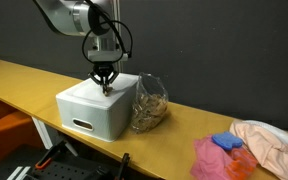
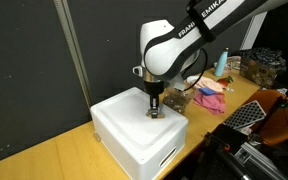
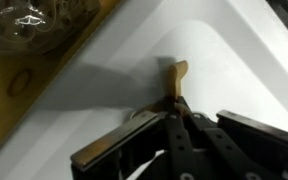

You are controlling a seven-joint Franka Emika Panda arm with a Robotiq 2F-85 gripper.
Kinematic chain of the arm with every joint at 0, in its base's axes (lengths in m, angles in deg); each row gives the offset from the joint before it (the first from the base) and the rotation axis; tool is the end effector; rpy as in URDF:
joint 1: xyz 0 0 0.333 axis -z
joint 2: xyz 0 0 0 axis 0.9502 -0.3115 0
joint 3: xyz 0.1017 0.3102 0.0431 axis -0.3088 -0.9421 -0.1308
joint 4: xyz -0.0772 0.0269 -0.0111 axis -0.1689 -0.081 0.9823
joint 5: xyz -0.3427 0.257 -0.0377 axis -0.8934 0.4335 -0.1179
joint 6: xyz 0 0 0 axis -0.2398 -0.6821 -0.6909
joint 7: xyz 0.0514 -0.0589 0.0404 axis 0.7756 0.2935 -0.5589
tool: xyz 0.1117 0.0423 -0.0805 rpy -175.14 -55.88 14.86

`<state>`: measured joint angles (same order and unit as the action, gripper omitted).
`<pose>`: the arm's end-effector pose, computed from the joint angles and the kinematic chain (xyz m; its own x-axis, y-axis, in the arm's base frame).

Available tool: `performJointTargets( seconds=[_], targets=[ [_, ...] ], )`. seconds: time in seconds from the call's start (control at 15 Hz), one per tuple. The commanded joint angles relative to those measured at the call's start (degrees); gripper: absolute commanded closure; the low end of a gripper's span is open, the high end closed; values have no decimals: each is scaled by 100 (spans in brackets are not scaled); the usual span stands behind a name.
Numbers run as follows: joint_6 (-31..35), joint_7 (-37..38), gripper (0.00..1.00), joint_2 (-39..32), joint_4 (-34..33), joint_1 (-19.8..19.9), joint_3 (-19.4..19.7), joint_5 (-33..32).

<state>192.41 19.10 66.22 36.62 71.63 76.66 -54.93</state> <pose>0.5986 0.0607 0.2301 0.7640 0.6438 -0.0420 0.6418 -0.7651 -0.0525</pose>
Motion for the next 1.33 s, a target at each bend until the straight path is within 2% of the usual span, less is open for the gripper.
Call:
performJointTargets(
  seconds=[0.0,0.53,0.8,1.27],
  targets=[
    [-87,164,99,123,-111,22,16,-122],
    [-481,758,99,713,-214,171,250,-23],
    [-746,1430,99,1305,132,221,482,-178],
    [-915,2071,99,2029,667,549,1037,-228]
  ],
)
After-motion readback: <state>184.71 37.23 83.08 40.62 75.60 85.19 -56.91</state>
